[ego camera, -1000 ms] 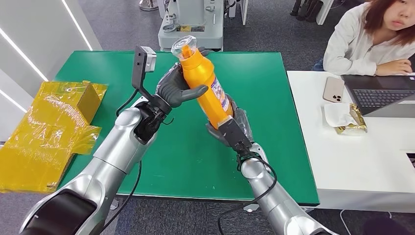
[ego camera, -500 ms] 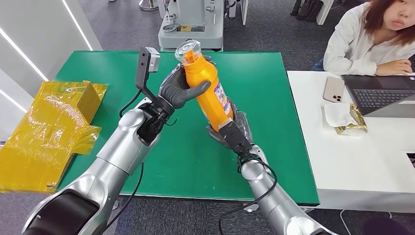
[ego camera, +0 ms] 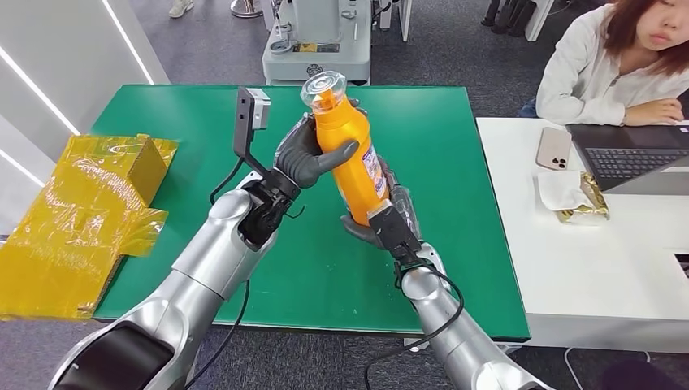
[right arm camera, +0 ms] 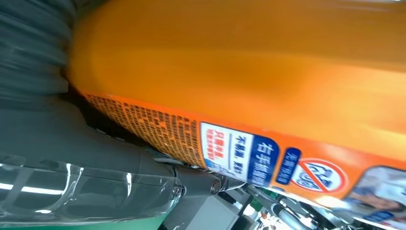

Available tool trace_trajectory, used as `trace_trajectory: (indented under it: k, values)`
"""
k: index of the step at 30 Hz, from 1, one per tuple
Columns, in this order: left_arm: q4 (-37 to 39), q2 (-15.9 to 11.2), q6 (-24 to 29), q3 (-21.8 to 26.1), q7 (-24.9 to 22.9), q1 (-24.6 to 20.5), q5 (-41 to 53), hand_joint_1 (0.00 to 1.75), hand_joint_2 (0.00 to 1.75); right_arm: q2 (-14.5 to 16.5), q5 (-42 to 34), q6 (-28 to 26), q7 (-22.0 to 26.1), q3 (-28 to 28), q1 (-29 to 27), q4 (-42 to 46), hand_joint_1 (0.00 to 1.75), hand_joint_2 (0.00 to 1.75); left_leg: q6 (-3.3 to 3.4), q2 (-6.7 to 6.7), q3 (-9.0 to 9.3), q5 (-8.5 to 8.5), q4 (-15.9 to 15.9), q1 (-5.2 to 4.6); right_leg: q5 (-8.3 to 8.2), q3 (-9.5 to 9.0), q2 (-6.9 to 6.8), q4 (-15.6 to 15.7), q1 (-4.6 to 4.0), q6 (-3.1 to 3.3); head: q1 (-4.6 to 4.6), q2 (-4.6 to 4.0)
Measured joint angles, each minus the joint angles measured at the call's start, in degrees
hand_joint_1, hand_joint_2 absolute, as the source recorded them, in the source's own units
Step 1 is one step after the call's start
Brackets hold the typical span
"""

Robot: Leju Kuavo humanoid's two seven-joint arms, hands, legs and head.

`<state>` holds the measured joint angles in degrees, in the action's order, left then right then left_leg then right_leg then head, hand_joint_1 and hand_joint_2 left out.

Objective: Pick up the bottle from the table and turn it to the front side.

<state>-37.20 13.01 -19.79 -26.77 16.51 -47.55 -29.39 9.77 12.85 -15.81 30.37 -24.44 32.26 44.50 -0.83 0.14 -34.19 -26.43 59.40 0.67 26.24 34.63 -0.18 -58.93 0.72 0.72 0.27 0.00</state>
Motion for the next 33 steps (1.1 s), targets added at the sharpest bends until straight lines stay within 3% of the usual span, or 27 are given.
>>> trace_trajectory:
  k: [8, 24, 33]
  values:
    - [0.0, 0.07, 0.26, -0.02, 1.06, 0.32, 0.75, 1.75, 1.75, -0.04, -1.96, 1.46, 1.47, 0.74, -2.08, 3.97, 0.0, 1.75, 0.0, 0.0, 0.0, 0.0, 0.0, 0.0, 0.0, 0.0, 0.0, 0.0, 0.0, 0.0, -0.01, 0.0]
    - [0.0, -2.12, 3.4, 0.05, 5.46, 1.55, 6.48, 1.75, 1.75, -3.15, -4.78, 2.31, 1.88, -0.12, -13.05, 28.09, 0.0, 1.75, 0.0, -0.01, -0.02, 0.0, -0.02, 0.0, 0.0, 0.0, -0.01, 0.0, 0.0, 0.0, -0.01, 0.0]
    - [0.0, -3.0, 4.04, 0.07, 5.97, 1.58, 7.05, 1.75, 1.75, -3.69, -4.72, 2.08, 1.85, -0.83, -14.91, 32.18, 0.0, 1.75, 0.0, -0.01, -0.02, 0.0, -0.01, 0.0, 0.0, 0.0, -0.01, 0.0, 0.0, 0.0, 0.01, 0.0]
